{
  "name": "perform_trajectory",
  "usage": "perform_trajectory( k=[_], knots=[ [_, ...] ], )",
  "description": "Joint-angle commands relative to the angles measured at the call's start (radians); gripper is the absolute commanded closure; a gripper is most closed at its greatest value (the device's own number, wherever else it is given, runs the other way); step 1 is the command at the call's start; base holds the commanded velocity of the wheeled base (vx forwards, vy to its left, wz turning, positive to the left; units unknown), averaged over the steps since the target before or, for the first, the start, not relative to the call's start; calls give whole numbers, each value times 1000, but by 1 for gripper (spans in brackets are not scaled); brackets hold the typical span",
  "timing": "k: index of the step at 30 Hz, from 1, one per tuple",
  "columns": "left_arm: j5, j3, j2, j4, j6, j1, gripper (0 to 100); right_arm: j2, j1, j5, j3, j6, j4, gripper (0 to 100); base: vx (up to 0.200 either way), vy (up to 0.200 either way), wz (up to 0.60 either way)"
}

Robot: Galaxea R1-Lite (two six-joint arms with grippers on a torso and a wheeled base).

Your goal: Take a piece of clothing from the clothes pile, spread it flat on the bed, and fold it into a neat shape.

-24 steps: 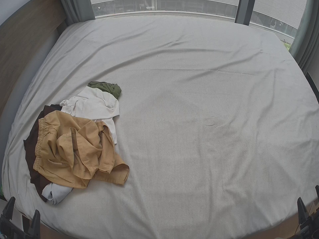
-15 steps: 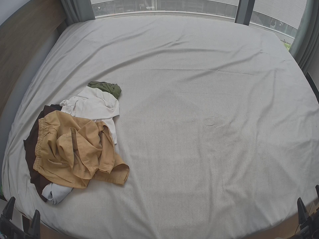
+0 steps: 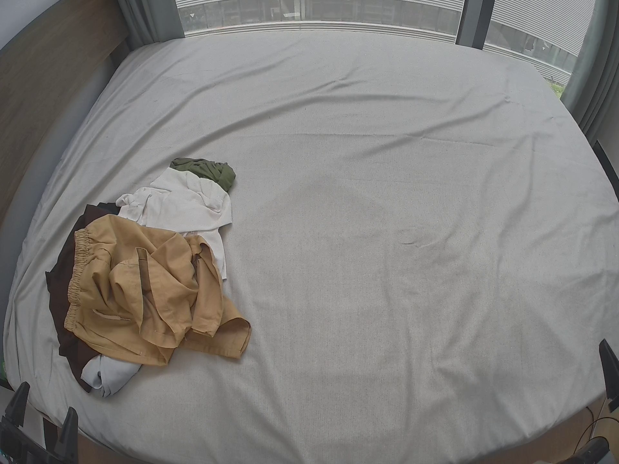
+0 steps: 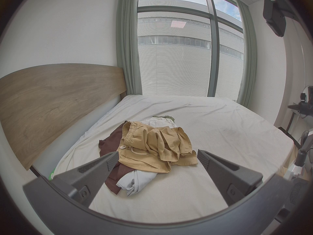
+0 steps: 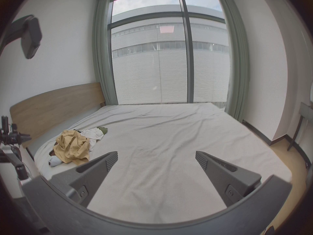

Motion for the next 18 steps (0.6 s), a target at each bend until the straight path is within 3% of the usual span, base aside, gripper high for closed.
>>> perform_trajectory(
  k=[1, 7, 10, 14, 18],
  knots=[
    [0, 18, -16, 0, 0, 0, 0, 263, 96, 12, -143, 36, -32, 0, 0, 0, 0],
    [0, 18, -16, 0, 0, 0, 0, 405, 169, 13, -206, 66, -33, 0, 0, 0, 0],
    [0, 18, -16, 0, 0, 0, 0, 503, 209, 49, -247, 157, -33, 0, 0, 0, 0],
    [0, 18, -16, 0, -2, 0, 0, 638, 214, 72, -307, 247, -35, 0, 0, 0, 0],
    [0, 18, -16, 0, -5, 0, 0, 755, 215, 99, -353, 261, -61, 0, 0, 0, 0]
  ],
)
